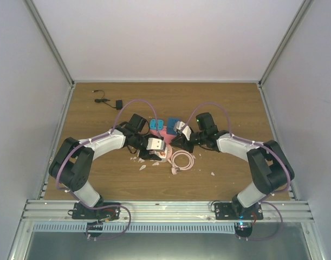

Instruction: Pull the plug off the socket

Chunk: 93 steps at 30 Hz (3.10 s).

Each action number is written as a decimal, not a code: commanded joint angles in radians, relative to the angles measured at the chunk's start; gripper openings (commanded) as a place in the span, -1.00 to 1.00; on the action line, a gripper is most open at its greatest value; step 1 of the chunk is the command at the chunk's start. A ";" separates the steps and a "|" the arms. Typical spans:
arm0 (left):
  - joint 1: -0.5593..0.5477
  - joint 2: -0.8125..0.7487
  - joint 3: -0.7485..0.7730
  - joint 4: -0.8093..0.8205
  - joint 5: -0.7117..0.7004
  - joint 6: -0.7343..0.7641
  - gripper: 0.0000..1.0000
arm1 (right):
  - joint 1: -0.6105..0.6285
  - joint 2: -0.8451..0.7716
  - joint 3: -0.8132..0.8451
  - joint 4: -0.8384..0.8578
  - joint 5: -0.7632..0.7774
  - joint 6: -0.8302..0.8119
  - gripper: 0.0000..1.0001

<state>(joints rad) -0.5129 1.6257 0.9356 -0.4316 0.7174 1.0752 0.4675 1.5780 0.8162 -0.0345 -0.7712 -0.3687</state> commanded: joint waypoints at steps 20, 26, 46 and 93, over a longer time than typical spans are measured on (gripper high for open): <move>0.005 -0.076 -0.081 0.050 0.046 -0.055 -0.20 | 0.105 0.237 0.017 0.099 0.058 -0.003 -0.71; 0.005 -0.078 -0.088 0.064 0.034 -0.089 0.21 | 0.106 0.273 0.011 0.093 0.057 -0.008 -0.71; 0.113 -0.203 -0.181 0.129 0.092 -0.126 -0.19 | 0.179 0.332 0.057 0.115 0.039 -0.011 -0.72; 0.114 -0.222 -0.130 0.021 0.290 -0.154 -0.35 | 0.237 0.444 0.094 0.071 0.171 -0.045 -0.74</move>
<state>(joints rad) -0.3996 1.4113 0.7441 -0.4461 0.7650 0.9077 0.6704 1.9282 0.9424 0.1581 -0.7837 -0.3962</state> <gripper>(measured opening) 0.596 0.133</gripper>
